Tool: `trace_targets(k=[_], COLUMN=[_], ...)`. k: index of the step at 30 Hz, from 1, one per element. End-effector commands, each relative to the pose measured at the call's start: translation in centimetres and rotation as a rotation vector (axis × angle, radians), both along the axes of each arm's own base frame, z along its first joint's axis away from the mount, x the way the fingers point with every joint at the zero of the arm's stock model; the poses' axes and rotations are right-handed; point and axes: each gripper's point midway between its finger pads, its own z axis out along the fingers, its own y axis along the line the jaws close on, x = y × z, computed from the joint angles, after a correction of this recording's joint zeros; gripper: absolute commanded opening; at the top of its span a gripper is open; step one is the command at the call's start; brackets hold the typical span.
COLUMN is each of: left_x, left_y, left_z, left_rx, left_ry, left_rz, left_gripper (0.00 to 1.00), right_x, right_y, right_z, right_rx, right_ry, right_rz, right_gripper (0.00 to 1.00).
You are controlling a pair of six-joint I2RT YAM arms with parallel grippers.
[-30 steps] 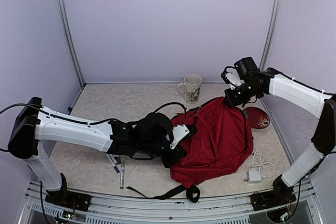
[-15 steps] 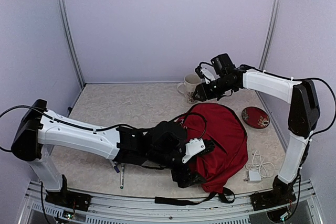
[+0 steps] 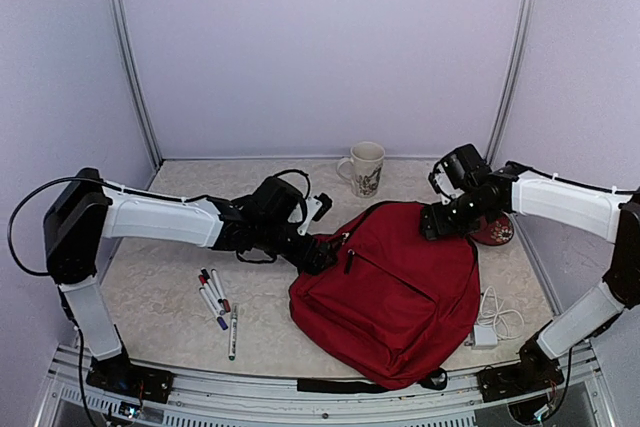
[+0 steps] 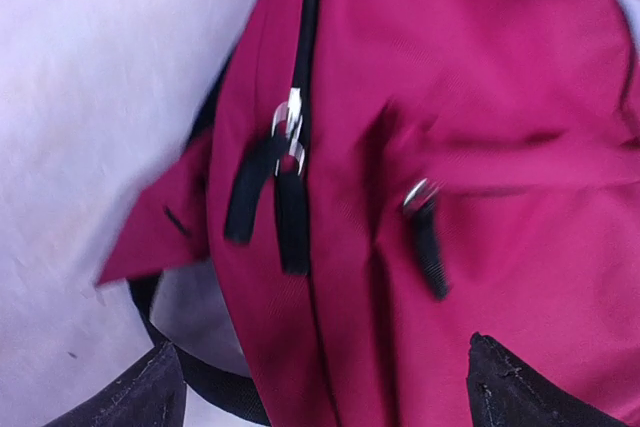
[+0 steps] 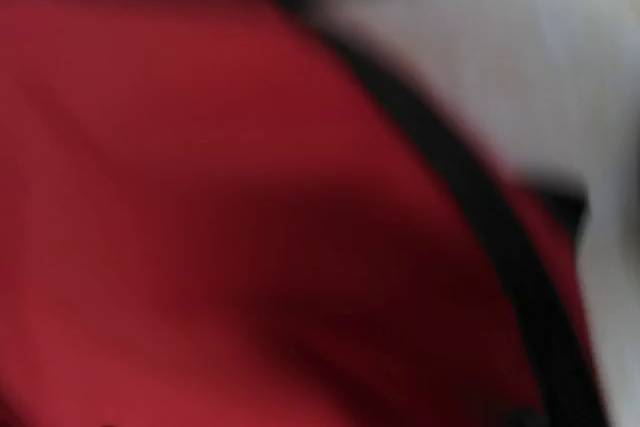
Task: Pack the student bag
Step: Rotate the student bag at the center of the board.
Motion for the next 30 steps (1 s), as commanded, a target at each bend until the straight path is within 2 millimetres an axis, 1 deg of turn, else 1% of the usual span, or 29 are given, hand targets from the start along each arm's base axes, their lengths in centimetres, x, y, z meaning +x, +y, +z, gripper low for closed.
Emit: trace_targets(k=[1, 3, 5, 7, 8, 9, 10, 11, 12, 13, 14, 15, 16, 19, 21, 23, 24, 25, 27, 29, 30], left_x=[0.4, 0.5, 0.0, -0.7, -1.1, -1.5, -2.0, -2.5, -3.1, -3.8, -4.4, -5.2, -6.3, -8.9, -11.1, -12.9, -13.9, -14.7, -16.6, -18.3, -18.6], left_y=[1.7, 2.3, 2.5, 2.8, 2.8, 2.7, 2.6, 2.4, 2.2, 1.9, 1.8, 1.6, 1.2, 0.9, 0.5, 0.3, 0.3, 0.1, -0.7, -1.7, -1.9], left_z=[-4.1, -6.0, -7.2, -8.2, -8.5, -8.6, -8.7, -8.6, -8.5, -8.4, -8.3, -8.2, -8.2, -8.4, -8.2, -7.8, -7.7, -7.4, -6.6, -5.7, -5.3], left_rx=[0.127, 0.168, 0.184, 0.193, 0.19, 0.181, 0.172, 0.158, 0.144, 0.133, 0.125, 0.12, 0.118, 0.133, 0.128, 0.112, 0.107, 0.093, 0.06, 0.045, 0.053], left_ry=[0.033, 0.05, 0.072, 0.094, 0.101, 0.111, 0.124, 0.133, 0.139, 0.145, 0.15, 0.155, 0.159, 0.165, 0.172, 0.185, 0.19, 0.197, 0.206, 0.187, 0.163], left_rz=[0.084, 0.106, 0.105, 0.1, 0.094, 0.083, 0.07, 0.056, 0.042, 0.023, 0.008, -0.013, -0.041, -0.099, -0.148, -0.182, -0.198, -0.214, -0.263, -0.314, -0.319], left_gripper=[0.95, 0.95, 0.93, 0.92, 0.9, 0.82, 0.7, 0.58, 0.48, 0.39, 0.33, 0.28, 0.26, 0.25, 0.25, 0.26, 0.27, 0.28, 0.35, 0.45, 0.5], right_x=[-4.7, -5.9, -6.6, -6.9, -6.8, -6.4, -6.2, -5.7, -5.2, -4.5, -3.4, -2.4, -1.2, 2.3, 4.4, 6.0, 6.7, 7.5, 9.1, 10.5, 11.2], right_y=[-4.3, -5.5, -6.7, -7.1, -7.0, -6.8, -6.6, -6.3, -5.8, -5.3, -4.5, -3.7, -2.8, 0.6, 4.1, 7.9, 9.5, 11.6, 14.6, 16.8, 17.4], right_z=[-3.9, -4.7, -5.6, -6.6, -7.0, -7.5, -7.9, -8.3, -8.5, -8.7, -8.5, -8.5, -8.2, -8.3, -8.3, -7.9, -8.2, -7.7, -6.8, -5.7, -4.6], right_rx=[-0.072, -0.099, -0.143, -0.165, -0.164, -0.158, -0.157, -0.151, -0.141, -0.13, -0.112, -0.097, -0.078, -0.014, 0.049, 0.052, 0.038, 0.037, 0.059, 0.083, 0.089], right_ry=[0.127, 0.139, 0.15, 0.168, 0.172, 0.174, 0.182, 0.184, 0.181, 0.176, 0.159, 0.147, 0.128, 0.113, 0.122, 0.101, 0.098, 0.076, 0.047, 0.028, 0.01], right_rz=[-0.143, -0.18, -0.211, -0.218, -0.216, -0.212, -0.205, -0.194, -0.179, -0.163, -0.143, -0.116, -0.091, -0.011, 0.063, 0.144, 0.176, 0.217, 0.274, 0.308, 0.31], right_gripper=[0.86, 0.87, 0.89, 0.9, 0.9, 0.89, 0.86, 0.81, 0.74, 0.64, 0.55, 0.48, 0.43, 0.39, 0.37, 0.38, 0.38, 0.39, 0.4, 0.41, 0.41])
